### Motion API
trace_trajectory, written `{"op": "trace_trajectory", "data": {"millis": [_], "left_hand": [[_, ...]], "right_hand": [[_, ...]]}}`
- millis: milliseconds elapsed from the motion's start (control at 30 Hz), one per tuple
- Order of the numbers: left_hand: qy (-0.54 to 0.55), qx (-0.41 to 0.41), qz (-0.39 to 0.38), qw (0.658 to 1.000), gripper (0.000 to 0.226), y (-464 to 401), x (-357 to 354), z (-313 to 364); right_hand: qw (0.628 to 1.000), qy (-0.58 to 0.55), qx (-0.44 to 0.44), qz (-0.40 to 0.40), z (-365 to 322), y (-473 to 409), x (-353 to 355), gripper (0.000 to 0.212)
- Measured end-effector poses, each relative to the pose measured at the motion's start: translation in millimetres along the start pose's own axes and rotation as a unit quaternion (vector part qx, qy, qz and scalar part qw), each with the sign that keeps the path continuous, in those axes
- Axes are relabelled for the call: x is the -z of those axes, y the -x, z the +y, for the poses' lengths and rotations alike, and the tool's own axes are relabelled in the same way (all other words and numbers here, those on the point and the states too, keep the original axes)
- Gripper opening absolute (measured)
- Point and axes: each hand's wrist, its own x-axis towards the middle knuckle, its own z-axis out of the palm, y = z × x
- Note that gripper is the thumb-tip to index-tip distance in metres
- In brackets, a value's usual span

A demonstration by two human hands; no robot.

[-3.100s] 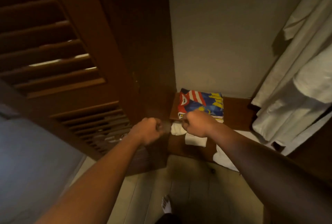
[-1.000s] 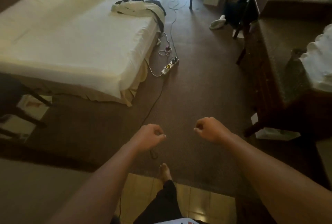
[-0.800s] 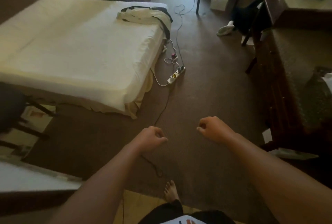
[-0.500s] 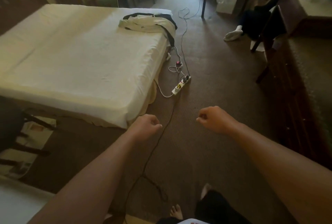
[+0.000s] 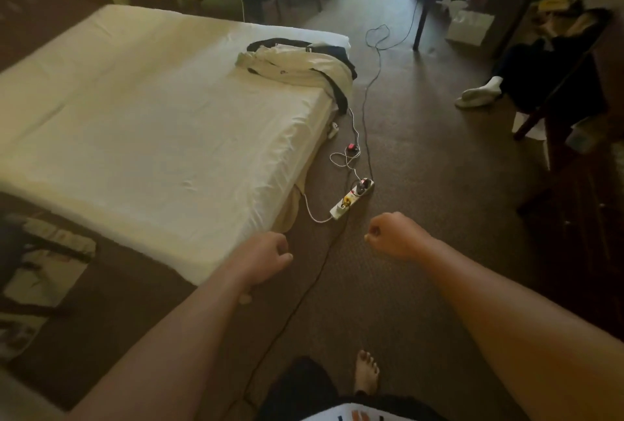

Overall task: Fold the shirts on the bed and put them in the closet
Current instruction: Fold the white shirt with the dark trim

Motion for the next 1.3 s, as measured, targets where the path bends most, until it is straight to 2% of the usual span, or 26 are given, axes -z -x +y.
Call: {"op": "trace_trajectory", "data": {"millis": [133, 267, 433, 600, 833, 1167, 1300], "left_hand": [[-0.054, -0.009, -0.011, 0.998, 0.019, -43, 23, -2], [-0.035, -0.02, -0.005, 0.999, 0.022, -94, 47, -5], [0.059, 0.011, -0.006, 0.998, 0.024, -181, 87, -46], [0.105, 0.057, -0.02, 0.993, 0.025, -258, 152, -106], [0.197, 0.087, 0.016, 0.976, 0.017, -355, 248, -162], [0.216, 0.085, 0.038, 0.972, 0.017, -496, 349, -193], [0.191, 0.13, 0.037, 0.972, 0.019, -579, 396, -217]], "right_hand": [[0.995, -0.101, 0.02, 0.004, -18, -59, 27, 0.017], [0.989, -0.139, 0.054, 0.003, -43, -123, 44, 0.014], [0.994, -0.084, 0.054, -0.035, -66, -228, 65, 0.014], [0.996, -0.057, 0.02, -0.06, -99, -332, 103, 0.013], [0.995, -0.054, 0.057, -0.057, -156, -453, 145, 0.016], [0.989, 0.021, 0.119, -0.08, -209, -645, 205, 0.022], [0.984, 0.036, 0.144, -0.095, -226, -749, 239, 0.021]]}}
